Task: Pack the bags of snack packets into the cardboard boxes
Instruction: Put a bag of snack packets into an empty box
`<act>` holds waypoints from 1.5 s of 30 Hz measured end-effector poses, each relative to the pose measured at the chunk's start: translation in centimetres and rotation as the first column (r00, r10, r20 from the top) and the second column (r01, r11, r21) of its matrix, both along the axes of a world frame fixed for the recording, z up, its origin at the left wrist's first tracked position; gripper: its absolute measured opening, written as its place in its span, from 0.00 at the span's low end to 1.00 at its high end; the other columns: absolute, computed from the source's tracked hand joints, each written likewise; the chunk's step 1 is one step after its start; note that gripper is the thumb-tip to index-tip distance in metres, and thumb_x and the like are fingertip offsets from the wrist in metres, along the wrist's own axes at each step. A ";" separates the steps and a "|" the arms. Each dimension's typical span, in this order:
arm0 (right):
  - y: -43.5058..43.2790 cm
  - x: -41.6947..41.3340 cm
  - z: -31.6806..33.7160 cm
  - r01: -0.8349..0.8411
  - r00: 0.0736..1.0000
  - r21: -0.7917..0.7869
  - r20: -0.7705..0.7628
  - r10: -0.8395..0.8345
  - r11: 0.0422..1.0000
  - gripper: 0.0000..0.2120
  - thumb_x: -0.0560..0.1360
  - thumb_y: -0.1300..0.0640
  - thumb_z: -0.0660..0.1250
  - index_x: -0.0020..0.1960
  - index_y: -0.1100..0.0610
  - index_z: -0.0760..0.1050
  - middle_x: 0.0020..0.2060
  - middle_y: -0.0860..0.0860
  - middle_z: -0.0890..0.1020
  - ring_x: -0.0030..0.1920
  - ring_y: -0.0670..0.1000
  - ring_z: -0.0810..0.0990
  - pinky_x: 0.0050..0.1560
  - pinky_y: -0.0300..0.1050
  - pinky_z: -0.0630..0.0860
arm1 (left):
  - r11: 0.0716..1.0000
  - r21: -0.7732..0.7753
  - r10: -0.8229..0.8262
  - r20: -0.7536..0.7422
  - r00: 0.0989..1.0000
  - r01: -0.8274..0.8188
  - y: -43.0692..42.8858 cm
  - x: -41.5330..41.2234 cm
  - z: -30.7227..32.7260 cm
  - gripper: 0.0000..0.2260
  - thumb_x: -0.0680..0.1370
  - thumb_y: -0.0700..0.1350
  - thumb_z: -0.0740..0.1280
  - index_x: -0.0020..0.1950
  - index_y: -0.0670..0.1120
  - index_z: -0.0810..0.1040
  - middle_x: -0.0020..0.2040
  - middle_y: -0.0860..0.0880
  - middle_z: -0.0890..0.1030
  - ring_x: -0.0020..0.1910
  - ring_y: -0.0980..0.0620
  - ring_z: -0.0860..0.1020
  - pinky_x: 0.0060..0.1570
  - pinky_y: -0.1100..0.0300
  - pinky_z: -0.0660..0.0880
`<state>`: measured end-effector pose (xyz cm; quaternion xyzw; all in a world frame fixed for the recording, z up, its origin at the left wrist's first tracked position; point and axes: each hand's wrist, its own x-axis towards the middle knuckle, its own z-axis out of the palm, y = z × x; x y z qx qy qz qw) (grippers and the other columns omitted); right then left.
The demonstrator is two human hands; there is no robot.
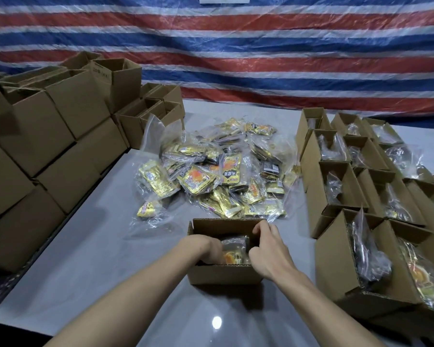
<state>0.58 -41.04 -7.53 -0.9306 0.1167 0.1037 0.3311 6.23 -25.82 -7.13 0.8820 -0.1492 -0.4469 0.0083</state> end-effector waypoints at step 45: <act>-2.1 -5.0 2.0 0.245 0.961 -0.007 -0.134 -0.243 0.970 0.52 0.51 0.19 0.67 0.64 0.51 0.67 0.52 0.42 0.63 0.52 0.46 0.74 0.53 0.42 0.71 | 0.779 -0.409 0.626 0.534 0.568 -0.475 17.7 5.1 -12.6 0.15 0.83 0.51 0.54 0.42 0.47 0.74 0.40 0.42 0.83 0.39 0.40 0.81 0.45 0.47 0.79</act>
